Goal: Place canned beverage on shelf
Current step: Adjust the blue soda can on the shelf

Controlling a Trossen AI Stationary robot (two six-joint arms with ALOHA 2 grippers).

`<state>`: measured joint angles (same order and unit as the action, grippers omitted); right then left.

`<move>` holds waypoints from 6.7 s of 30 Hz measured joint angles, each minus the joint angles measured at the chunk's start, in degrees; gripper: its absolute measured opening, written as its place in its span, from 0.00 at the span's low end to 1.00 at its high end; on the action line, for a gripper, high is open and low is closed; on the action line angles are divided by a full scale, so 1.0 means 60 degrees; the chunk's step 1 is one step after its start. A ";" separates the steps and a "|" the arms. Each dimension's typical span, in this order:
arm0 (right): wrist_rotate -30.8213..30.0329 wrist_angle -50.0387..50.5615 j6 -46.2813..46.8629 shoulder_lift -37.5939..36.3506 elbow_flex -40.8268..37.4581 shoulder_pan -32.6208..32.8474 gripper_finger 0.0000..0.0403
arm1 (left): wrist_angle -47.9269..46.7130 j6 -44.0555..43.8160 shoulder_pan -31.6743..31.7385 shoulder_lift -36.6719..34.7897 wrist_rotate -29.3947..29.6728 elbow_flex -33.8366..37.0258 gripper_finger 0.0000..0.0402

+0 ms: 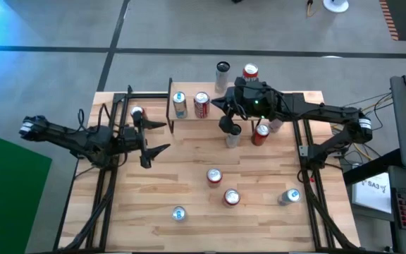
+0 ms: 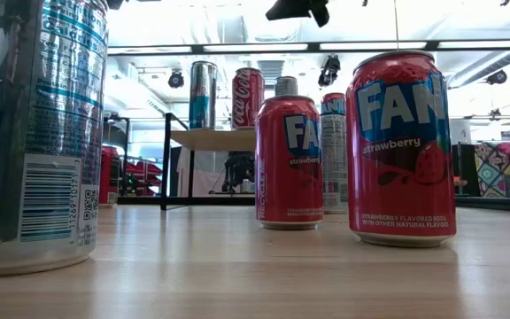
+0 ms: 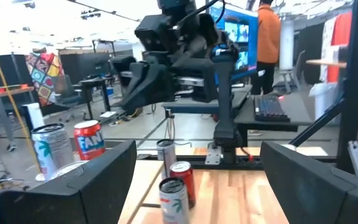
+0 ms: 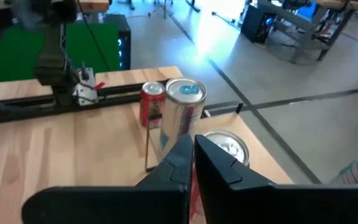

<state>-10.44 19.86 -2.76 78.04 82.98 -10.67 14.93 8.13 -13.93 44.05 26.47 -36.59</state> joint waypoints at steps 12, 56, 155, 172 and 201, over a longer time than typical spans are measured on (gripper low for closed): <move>-0.0007 0.1594 0.0286 -0.0735 -0.0022 0.0089 0.02 | -0.1945 0.0290 0.1139 0.0492 -0.1311 -0.1242 0.81; -0.0020 0.0134 -0.0471 -0.0951 -0.1279 0.0090 0.02 | -0.1931 -0.0040 0.7978 0.1698 -0.8285 -0.1507 0.96; -0.0025 0.0141 -0.0541 -0.0937 -0.1384 0.0086 0.02 | -0.0739 0.0374 0.9634 0.4424 -0.6990 -0.2408 0.60; -0.0025 0.0141 -0.0550 -0.0937 -0.1385 0.0086 0.02 | -0.0840 0.0334 1.0515 0.5872 -0.6993 -0.3328 0.60; -0.0022 0.0141 -0.0550 -0.0937 -0.1387 0.0086 0.02 | -0.0824 0.0137 1.0681 0.6022 -0.6731 -0.3328 0.63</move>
<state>-10.57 20.71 -6.07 72.42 74.66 -10.15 9.98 8.95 50.15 80.18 -13.91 -56.55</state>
